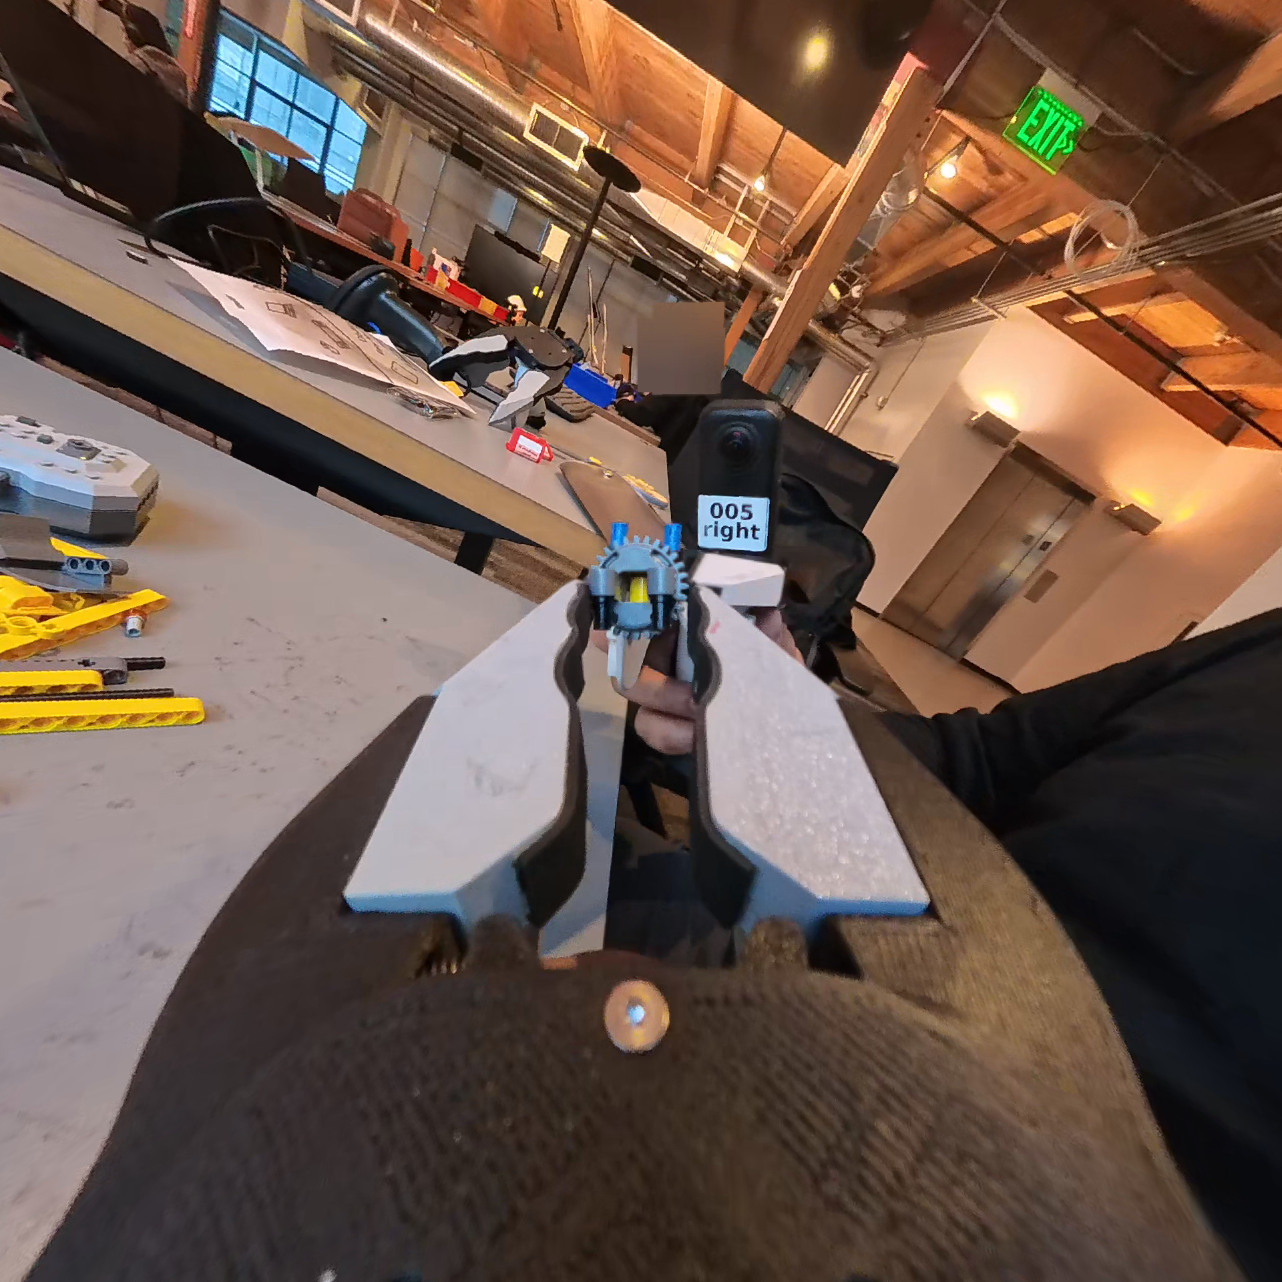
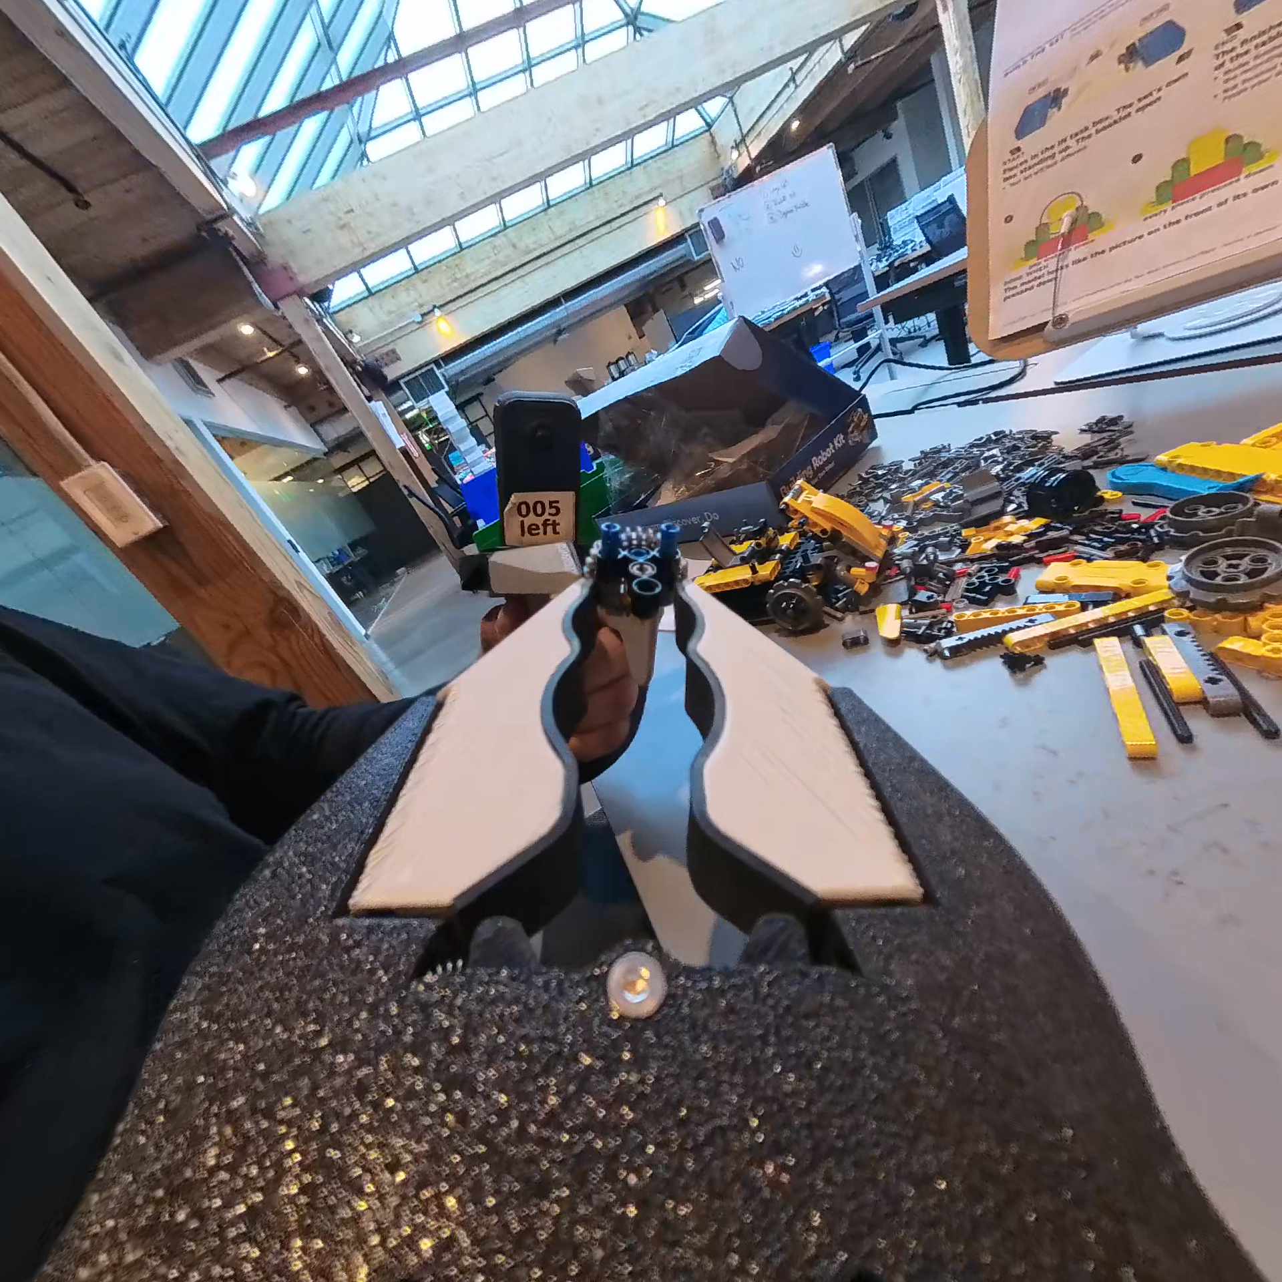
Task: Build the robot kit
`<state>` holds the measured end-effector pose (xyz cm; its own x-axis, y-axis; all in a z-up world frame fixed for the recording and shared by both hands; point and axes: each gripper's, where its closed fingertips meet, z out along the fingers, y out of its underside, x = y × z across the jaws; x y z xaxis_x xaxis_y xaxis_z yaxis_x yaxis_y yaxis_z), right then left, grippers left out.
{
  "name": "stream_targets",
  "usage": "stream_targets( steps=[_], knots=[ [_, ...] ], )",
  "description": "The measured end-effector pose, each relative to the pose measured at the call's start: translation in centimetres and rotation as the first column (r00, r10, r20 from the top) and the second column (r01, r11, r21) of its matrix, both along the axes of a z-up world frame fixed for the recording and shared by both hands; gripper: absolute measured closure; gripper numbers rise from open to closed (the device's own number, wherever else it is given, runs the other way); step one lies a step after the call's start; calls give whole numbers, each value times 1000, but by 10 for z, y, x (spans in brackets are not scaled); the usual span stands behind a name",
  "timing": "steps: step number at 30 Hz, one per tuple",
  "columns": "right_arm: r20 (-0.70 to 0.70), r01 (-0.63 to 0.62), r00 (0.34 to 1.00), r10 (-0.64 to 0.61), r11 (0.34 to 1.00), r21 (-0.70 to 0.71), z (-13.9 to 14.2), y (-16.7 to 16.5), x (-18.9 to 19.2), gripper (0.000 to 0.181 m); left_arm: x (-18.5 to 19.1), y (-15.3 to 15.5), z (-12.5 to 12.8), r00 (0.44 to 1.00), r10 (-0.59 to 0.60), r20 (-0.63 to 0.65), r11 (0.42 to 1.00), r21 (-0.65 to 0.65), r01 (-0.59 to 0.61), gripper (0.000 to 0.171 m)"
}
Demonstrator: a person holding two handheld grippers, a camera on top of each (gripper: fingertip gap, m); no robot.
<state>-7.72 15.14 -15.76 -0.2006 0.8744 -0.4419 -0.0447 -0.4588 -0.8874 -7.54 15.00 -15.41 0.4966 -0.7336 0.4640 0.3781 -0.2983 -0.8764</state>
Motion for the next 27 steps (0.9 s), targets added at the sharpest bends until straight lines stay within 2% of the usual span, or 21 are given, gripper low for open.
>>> stream_targets(
  steps=[8,13,16,19,22,27],
  knots=[
    [73,37,996,-49,988,150,-11,8,5,153,-6,0,-4,985,47,-166,998,58,-38,147],
    [109,35,992,-61,974,223,-15,7,4,146,-2,-2,-8,977,39,-209,997,69,-25,147],
    [99,11,994,-36,971,239,-13,2,5,147,2,-3,-14,970,28,-243,998,62,-13,147],
    [109,-17,994,-10,969,246,-15,-2,6,160,5,-3,-16,964,28,-263,998,65,-12,147],
    [123,-28,992,6,983,182,-17,1,5,161,3,-1,-18,967,26,-255,1000,18,-22,147],
    [175,-70,981,79,996,-58,-25,6,1,163,-2,5,-27,984,-21,-179,993,-115,0,147]
  ],
)
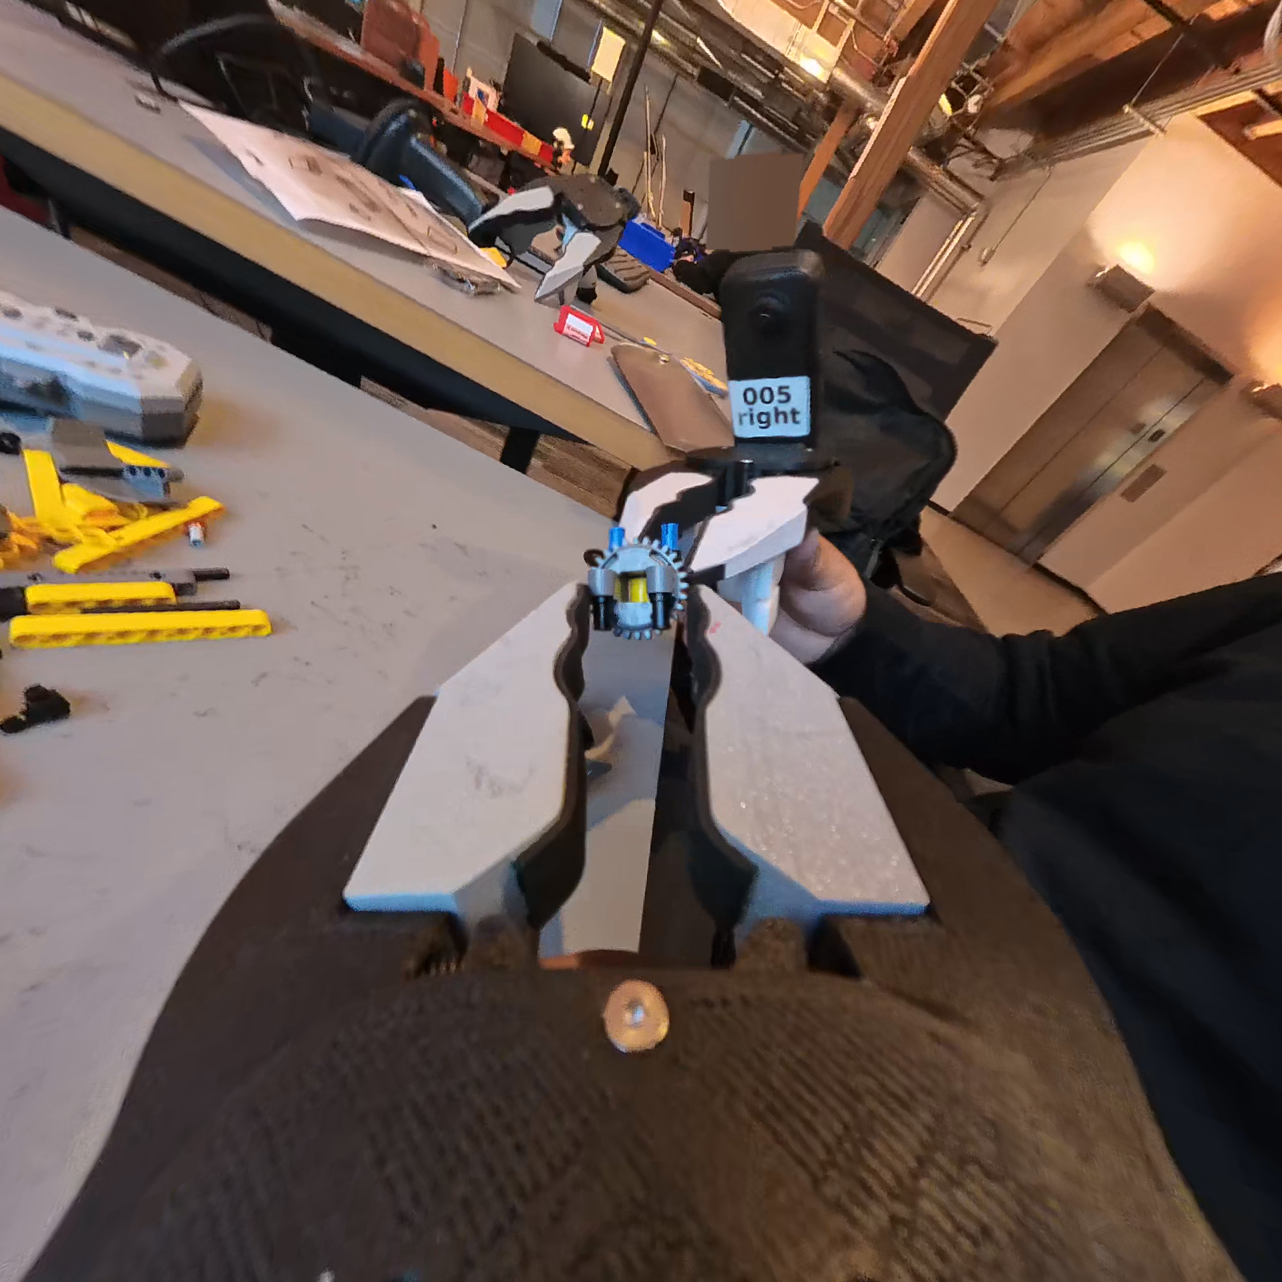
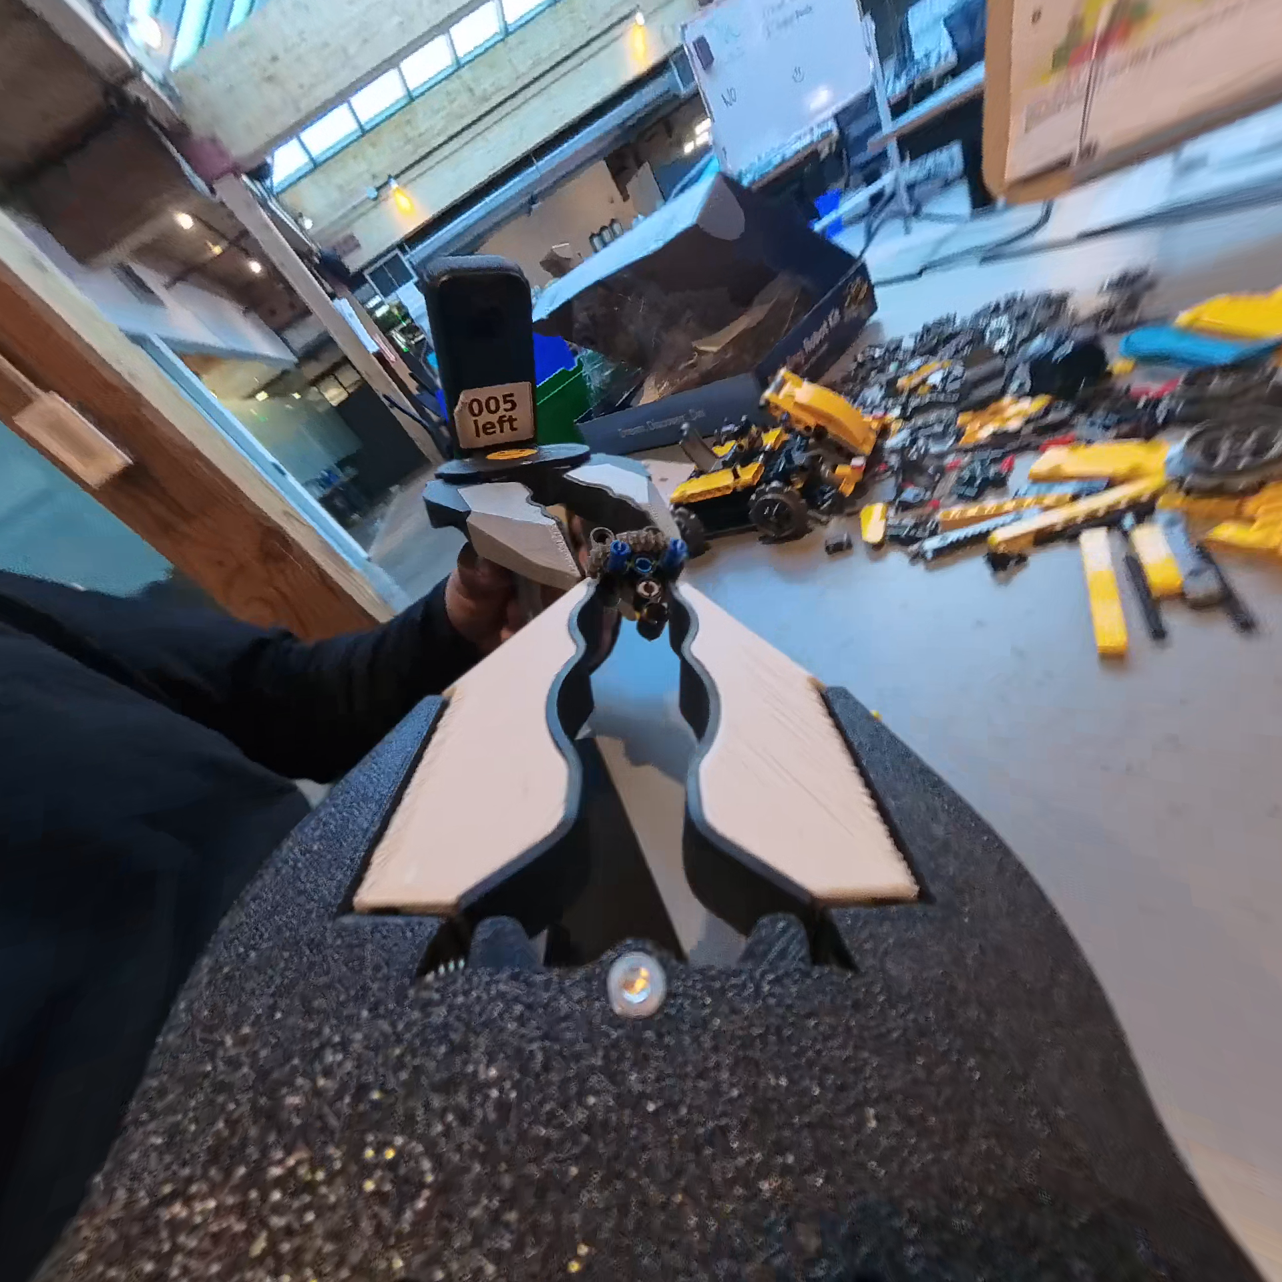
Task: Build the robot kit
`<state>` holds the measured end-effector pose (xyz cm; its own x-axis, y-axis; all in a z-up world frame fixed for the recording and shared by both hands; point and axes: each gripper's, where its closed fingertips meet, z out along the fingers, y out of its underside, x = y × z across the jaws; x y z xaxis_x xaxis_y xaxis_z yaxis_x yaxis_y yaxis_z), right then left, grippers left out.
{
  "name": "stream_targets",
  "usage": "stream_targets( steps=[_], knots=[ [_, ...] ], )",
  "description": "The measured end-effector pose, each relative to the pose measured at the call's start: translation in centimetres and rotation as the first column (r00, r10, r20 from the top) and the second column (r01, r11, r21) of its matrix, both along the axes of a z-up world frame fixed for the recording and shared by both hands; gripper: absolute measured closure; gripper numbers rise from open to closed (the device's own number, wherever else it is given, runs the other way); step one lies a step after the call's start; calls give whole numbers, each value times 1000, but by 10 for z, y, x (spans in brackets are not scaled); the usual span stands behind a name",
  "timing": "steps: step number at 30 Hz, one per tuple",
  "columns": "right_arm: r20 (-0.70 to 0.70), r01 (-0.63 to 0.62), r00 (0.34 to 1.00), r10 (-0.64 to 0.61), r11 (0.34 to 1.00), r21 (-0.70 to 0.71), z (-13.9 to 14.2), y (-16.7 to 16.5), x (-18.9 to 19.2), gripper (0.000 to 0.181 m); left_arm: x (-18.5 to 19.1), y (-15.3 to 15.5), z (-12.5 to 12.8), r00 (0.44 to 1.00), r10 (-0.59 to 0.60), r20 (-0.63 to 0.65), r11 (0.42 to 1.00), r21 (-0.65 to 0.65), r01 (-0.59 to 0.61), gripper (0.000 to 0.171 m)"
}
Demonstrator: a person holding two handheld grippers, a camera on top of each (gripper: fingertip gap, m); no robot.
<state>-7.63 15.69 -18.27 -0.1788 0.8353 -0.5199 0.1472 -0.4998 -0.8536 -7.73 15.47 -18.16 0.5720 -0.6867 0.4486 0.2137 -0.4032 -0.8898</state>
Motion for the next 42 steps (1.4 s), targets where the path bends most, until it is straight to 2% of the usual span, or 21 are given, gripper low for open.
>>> stream_targets(
  steps=[2,3,4,5,7,9,11,13,14,18,20,21,23,24,25,27,30,32,34,36,42],
  knots=[
    [16,-20,1000,22,996,-83,-1,0,-1,163,-1,0,0,999,-16,39,999,-27,17,147],
    [6,-6,1000,6,997,-70,1,2,0,163,-3,1,-1,999,-11,47,999,-40,13,147],
    [-12,22,1000,-22,1000,1,4,4,1,156,-6,4,-5,999,10,45,997,-74,-7,147],
    [-23,48,999,-46,993,111,6,3,2,140,-10,8,-12,998,39,47,990,-134,-32,147],
    [11,106,993,-118,923,369,4,3,3,136,-16,13,-19,987,79,142,963,-266,-39,147],
    [44,140,975,-218,756,640,-4,6,2,135,-18,15,-21,951,103,291,926,-378,15,147],
    [50,130,948,-315,523,842,-12,10,0,135,-15,14,-22,921,110,373,897,-436,69,147],
    [26,96,921,-388,292,951,-17,14,-1,139,-11,12,-22,914,107,391,884,-458,93,147],
    [16,73,919,-395,210,975,-19,12,-2,139,-8,11,-21,913,103,396,879,-465,103,147],
    [-22,27,913,-408,5,1000,-22,8,-4,142,-4,8,-15,909,100,404,873,-474,115,147],
    [-36,10,900,-434,-61,998,-21,15,-2,155,-3,6,-14,909,91,407,874,-470,123,147],
    [-30,-1,897,-440,-70,998,-22,17,-1,167,-2,5,-12,903,84,421,874,-466,135,147],
    [-16,-1,905,-424,-40,999,-21,15,1,173,-1,4,-10,906,75,417,877,-460,139,147],
    [5,-1,913,-408,11,1000,-22,13,1,173,0,4,-10,910,68,409,880,-455,139,147],
    [36,0,921,-387,91,996,-24,10,1,172,0,3,-9,915,55,400,886,-442,140,147],
    [113,-4,937,-330,314,950,-28,4,2,172,2,2,-7,933,19,359,911,-391,132,147],
    [203,-46,965,-169,647,761,-29,-13,3,171,7,-3,-2,956,-48,290,941,-307,140,147],
    [206,-77,977,-64,788,611,-25,-23,3,172,11,-6,4,956,-78,282,951,-266,156,147],
    [172,-80,985,-11,854,515,-19,-27,4,172,12,-9,9,955,-104,277,959,-226,171,147],
    [167,-81,986,4,886,456,-16,-27,7,165,9,-10,10,961,-119,249,969,-182,167,147],
    [146,-39,989,-22,914,404,-6,-27,8,141,7,-16,22,957,-163,242,983,-45,179,147]
  ],
)
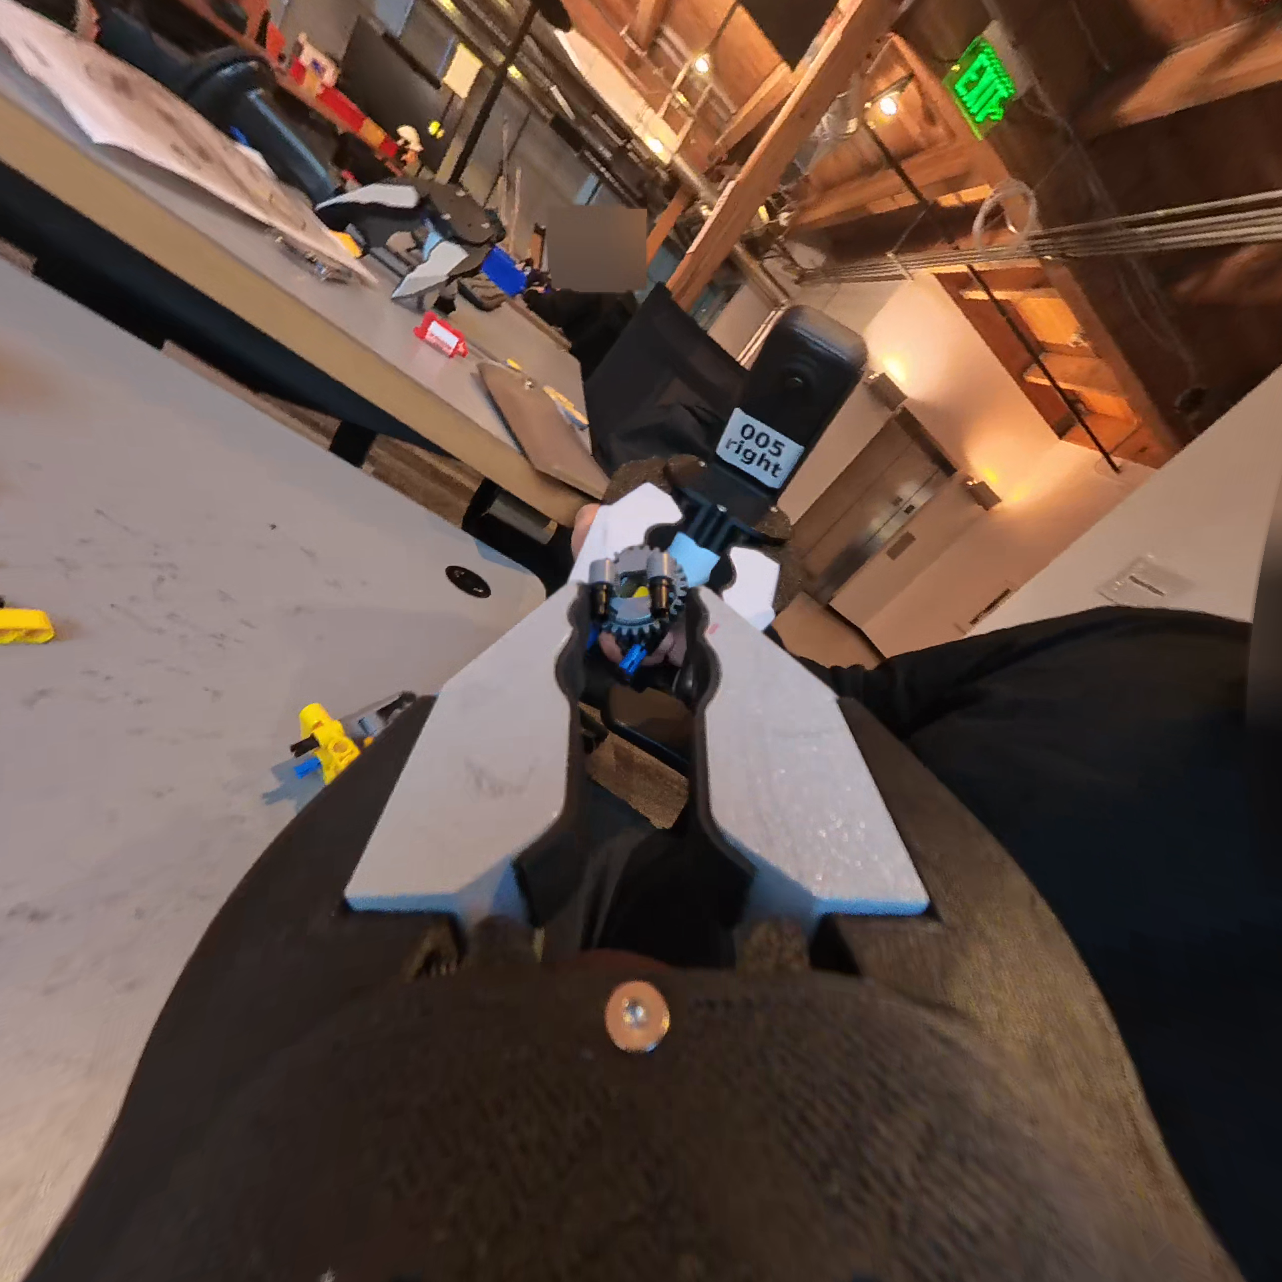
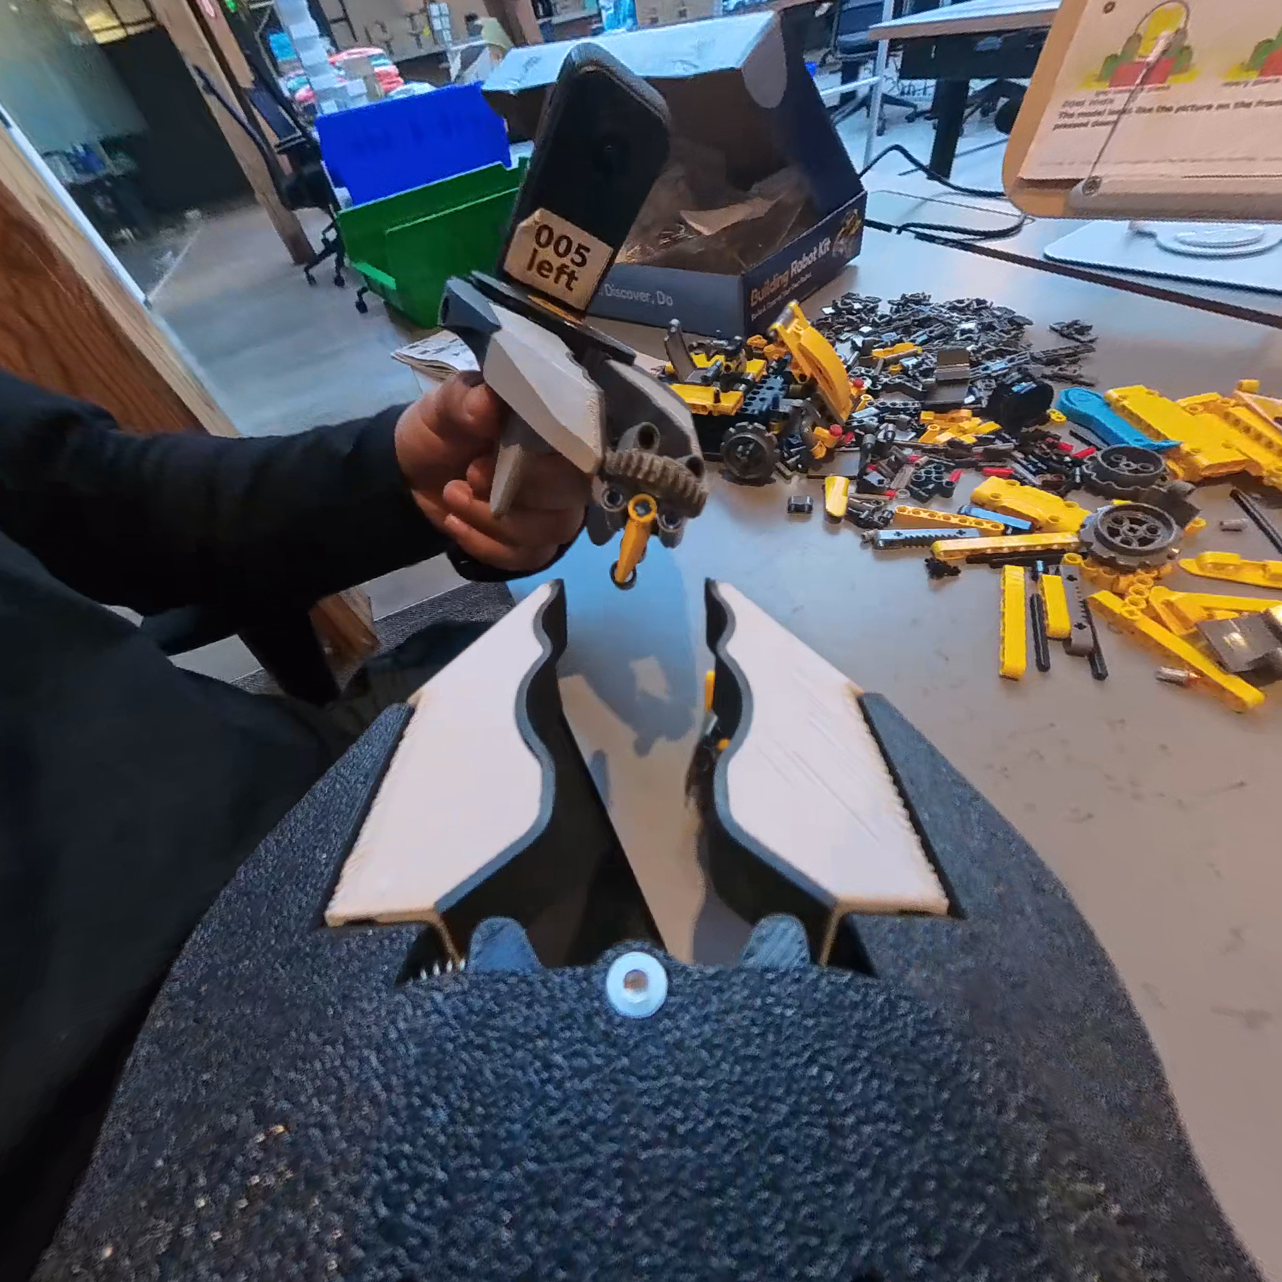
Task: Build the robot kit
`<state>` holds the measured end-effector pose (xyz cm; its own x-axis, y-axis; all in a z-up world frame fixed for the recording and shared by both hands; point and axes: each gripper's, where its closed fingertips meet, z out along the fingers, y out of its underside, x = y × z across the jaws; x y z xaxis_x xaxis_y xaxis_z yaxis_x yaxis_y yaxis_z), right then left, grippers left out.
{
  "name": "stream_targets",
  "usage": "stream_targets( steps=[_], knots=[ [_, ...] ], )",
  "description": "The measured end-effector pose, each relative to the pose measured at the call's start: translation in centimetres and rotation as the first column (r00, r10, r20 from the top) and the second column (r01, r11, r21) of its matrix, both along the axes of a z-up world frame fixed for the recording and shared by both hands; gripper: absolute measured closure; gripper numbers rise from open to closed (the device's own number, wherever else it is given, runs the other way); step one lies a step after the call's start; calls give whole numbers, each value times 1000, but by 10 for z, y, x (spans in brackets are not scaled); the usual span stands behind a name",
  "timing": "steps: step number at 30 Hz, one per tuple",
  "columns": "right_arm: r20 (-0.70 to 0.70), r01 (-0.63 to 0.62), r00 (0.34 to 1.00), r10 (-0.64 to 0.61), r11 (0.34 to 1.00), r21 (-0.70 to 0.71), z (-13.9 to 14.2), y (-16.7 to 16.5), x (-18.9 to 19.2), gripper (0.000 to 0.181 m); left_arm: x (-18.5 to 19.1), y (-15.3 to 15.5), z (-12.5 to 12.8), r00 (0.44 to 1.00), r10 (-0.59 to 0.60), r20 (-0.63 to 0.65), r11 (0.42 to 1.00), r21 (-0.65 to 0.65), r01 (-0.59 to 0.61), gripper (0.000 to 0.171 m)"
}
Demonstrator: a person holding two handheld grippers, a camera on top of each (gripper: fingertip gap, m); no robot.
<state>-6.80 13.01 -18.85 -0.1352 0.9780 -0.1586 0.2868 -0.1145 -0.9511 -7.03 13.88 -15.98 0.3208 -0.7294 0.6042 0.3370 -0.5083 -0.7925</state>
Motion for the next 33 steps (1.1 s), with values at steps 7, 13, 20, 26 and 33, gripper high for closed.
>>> stream_targets(
  steps=[7,13,20,26,33],
  knots=[
    [-57,-42,998,36,994,-99,14,-16,-8,147,8,-15,4,997,-17,-74,982,185,31,147],
    [-53,-67,997,62,992,-108,14,-22,-5,155,9,-24,2,988,-31,-151,962,265,71,147],
    [-59,-62,997,58,995,-73,18,-20,-4,150,9,-27,0,987,-41,-158,956,280,85,147],
    [-71,-90,994,83,991,-98,17,-23,-3,153,11,-30,1,987,-53,-152,950,298,97,147],
    [-104,-208,975,196,970,-126,25,-35,5,155,14,-44,10,982,-185,-25,947,263,185,147]
  ],
)
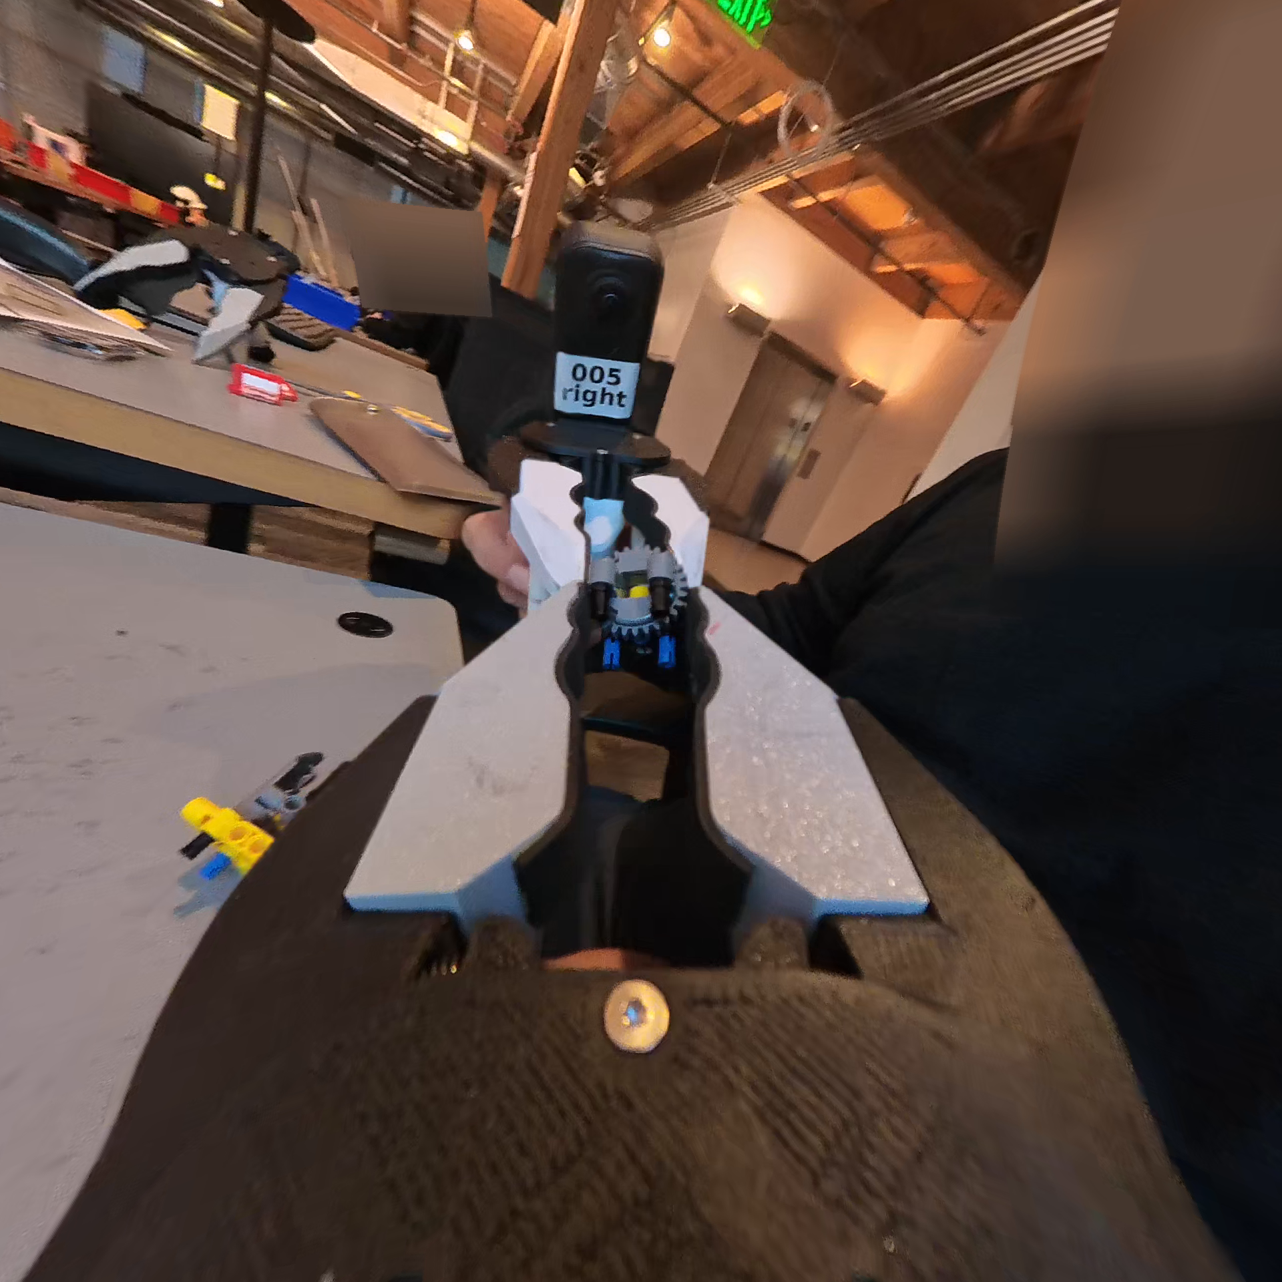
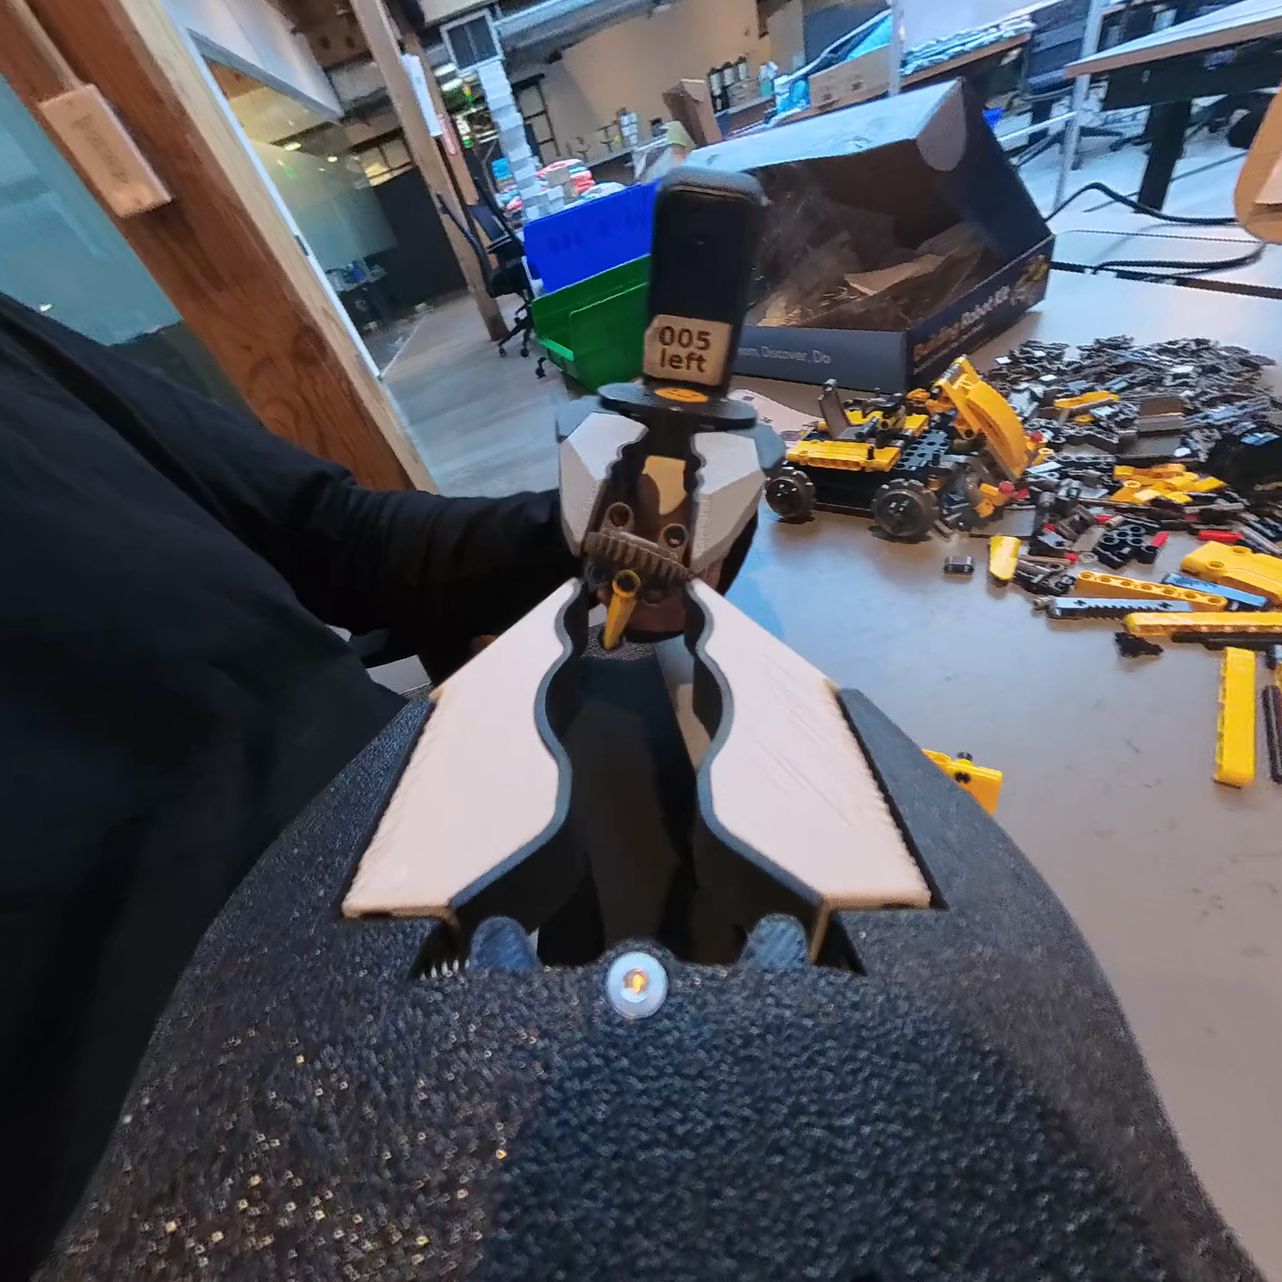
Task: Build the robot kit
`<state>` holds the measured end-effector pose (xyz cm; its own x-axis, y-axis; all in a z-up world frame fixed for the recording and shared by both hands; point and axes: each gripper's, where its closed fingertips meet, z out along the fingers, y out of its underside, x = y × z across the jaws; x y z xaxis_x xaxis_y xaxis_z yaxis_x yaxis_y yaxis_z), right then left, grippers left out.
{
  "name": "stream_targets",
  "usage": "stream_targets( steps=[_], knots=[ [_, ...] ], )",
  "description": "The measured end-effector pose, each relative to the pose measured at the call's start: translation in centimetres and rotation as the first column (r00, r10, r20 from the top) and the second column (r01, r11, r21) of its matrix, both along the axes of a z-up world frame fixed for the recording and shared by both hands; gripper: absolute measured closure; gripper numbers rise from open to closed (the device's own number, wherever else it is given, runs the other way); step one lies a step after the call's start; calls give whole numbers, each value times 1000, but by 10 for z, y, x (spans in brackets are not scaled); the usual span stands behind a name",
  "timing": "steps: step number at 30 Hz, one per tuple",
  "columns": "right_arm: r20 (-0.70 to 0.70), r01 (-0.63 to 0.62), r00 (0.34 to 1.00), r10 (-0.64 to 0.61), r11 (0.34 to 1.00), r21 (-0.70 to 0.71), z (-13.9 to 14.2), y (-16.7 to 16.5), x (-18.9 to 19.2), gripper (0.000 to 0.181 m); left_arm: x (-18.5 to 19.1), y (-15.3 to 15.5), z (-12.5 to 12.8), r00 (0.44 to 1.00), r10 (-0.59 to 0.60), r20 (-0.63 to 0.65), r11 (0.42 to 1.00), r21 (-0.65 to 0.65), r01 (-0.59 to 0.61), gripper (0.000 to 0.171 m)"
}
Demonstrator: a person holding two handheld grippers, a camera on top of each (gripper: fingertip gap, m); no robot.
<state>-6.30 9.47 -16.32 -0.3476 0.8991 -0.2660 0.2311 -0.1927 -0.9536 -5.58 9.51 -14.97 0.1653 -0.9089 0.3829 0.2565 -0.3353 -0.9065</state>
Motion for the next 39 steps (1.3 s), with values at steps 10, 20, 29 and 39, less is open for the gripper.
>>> stream_targets(
  steps=[10,20,29,39],
  knots=[
    [-16,11,1000,-4,858,513,13,-6,15,118,-5,-14,10,979,-157,132,983,-73,168,147],
    [103,-141,989,105,486,863,5,-34,5,126,7,-32,4,955,-276,114,956,-71,284,147],
    [105,-139,989,100,453,881,4,-36,1,144,2,-32,6,952,-275,134,956,-70,285,147],
    [98,-140,989,113,462,876,3,-37,3,142,7,-32,6,952,-271,141,957,-69,282,147]
  ],
)
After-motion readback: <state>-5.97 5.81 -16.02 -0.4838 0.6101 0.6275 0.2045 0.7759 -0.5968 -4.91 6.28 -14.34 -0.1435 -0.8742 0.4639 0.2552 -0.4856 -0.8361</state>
